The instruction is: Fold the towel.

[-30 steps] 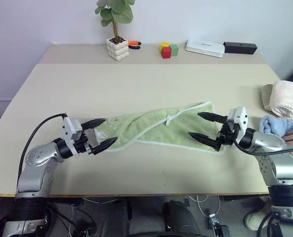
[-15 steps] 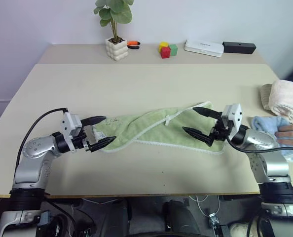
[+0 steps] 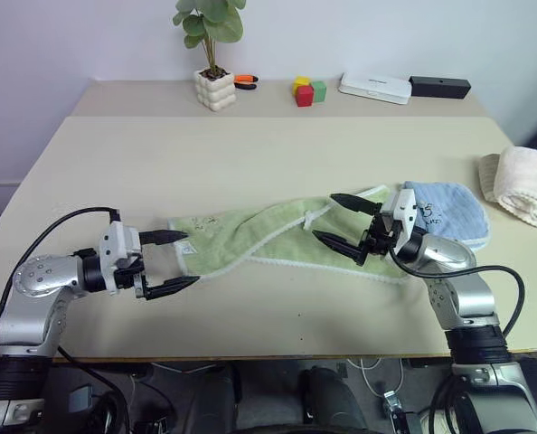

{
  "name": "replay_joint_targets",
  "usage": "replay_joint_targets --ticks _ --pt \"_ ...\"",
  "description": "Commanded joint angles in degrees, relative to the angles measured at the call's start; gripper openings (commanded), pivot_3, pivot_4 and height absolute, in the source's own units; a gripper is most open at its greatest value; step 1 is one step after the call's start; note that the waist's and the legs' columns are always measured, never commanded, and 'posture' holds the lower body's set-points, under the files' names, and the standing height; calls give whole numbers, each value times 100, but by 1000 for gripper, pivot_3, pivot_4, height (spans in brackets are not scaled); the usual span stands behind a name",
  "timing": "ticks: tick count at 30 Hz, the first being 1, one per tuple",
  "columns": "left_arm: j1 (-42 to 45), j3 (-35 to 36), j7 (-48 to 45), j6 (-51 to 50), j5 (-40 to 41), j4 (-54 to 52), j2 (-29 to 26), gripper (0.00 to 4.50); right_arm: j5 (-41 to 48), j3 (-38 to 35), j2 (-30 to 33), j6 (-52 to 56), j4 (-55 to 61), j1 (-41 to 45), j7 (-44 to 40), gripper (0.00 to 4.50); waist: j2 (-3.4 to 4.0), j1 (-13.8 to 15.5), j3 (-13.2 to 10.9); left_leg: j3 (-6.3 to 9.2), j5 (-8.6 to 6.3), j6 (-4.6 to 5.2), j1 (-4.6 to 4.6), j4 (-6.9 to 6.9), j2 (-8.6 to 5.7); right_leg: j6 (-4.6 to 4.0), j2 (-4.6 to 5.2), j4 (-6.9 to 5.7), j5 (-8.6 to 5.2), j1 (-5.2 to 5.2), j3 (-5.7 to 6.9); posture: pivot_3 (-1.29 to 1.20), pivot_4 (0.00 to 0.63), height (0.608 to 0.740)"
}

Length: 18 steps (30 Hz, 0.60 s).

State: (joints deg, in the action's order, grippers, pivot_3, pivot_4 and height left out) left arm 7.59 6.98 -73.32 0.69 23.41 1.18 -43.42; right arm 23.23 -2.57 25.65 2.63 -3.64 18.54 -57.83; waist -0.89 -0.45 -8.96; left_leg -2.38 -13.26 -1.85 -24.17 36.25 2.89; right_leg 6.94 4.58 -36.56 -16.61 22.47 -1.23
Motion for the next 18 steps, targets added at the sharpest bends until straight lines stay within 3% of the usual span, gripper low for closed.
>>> replay_joint_targets --ticks 1,5,11,18 --pt "272 -184 -23 525 -381 196 -30 4500 -47 56 -175 -236 184 -55 155 4457 0 1 0 0 0 0 0 0 0 0 0 -1 0 0 0 0 150 740" --pt "653 -552 182 1612 -1174 861 66 4500 -109 124 -384 -392 173 -83 321 4457 1 -8 0 -3 0 0 0 -2 0 0 0 -2 0 4 -1 0 150 740" --pt "1033 -919 314 2373 -1505 1330 299 4500 -169 181 -510 -490 292 -235 496 4457 1 -2 0 -4 0 0 -1 0 0 0 0 -2 0 3 -1 0 150 740" --pt "956 -1276 127 2394 -1384 1169 475 4500 -139 149 -462 -478 401 -406 590 4457 1 -14 0 -5 0 0 0 0 0 1 0 -7 0 5 -2 0 150 740"
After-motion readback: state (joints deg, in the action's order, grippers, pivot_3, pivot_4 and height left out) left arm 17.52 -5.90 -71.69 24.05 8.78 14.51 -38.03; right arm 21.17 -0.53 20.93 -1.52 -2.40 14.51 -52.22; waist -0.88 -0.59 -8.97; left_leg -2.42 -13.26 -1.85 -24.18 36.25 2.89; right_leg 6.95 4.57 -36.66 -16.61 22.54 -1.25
